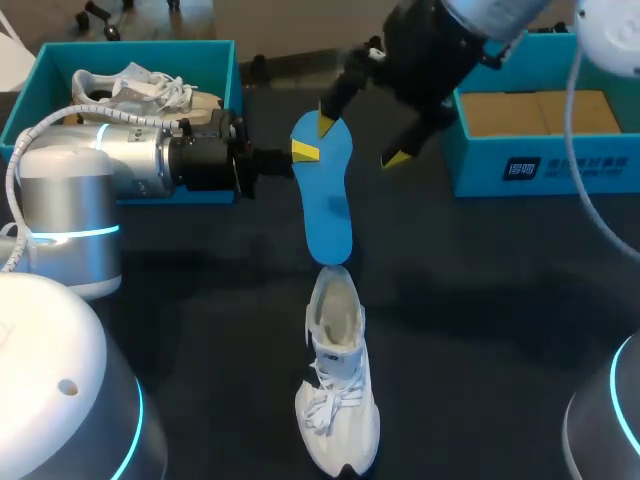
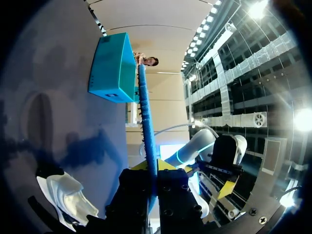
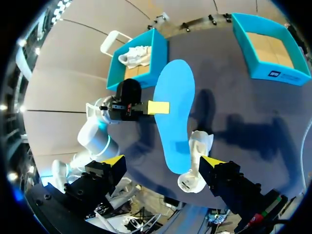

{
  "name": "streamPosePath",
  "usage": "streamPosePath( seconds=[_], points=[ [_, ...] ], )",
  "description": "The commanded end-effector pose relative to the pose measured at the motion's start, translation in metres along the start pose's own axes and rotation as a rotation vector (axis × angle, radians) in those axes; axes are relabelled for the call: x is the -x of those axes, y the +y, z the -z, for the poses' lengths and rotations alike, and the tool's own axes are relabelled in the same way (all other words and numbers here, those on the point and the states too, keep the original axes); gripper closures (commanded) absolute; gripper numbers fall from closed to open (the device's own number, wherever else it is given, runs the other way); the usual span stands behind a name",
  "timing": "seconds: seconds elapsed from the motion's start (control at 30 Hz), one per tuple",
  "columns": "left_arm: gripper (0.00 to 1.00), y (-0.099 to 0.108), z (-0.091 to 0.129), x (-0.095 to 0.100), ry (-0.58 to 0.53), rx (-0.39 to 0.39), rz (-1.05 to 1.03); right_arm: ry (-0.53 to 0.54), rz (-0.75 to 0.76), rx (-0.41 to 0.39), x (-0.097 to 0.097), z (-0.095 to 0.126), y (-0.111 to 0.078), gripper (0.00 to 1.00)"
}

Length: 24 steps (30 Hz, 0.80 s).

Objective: Take the shoe out of the shoebox, open the shoe tongue, remove and reinsert the insole, then place the shoe into the shoebox

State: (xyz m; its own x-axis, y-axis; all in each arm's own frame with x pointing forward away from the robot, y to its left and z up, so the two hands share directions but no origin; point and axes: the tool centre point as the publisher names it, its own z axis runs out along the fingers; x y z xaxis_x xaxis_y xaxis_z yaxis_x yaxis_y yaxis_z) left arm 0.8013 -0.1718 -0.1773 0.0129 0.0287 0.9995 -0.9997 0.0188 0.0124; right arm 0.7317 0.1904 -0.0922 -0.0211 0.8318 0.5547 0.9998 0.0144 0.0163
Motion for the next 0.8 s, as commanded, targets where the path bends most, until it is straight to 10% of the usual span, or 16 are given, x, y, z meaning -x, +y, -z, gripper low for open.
streamPosePath(
  seconds=[0.03,0.53,0.8],
  points=[
    [1.00,0.000,0.000,0.000,0.000,-0.002,0.000,0.335,0.006,0.018,0.007,-0.005,-0.001,0.00],
    [1.00,0.000,0.000,0.000,0.000,-0.002,0.000,0.327,-0.068,-0.074,0.009,-0.010,0.000,0.00],
    [1.00,0.000,0.000,0.000,0.000,-0.002,0.000,0.592,0.055,0.049,0.034,-0.014,-0.005,0.00]
  ],
)
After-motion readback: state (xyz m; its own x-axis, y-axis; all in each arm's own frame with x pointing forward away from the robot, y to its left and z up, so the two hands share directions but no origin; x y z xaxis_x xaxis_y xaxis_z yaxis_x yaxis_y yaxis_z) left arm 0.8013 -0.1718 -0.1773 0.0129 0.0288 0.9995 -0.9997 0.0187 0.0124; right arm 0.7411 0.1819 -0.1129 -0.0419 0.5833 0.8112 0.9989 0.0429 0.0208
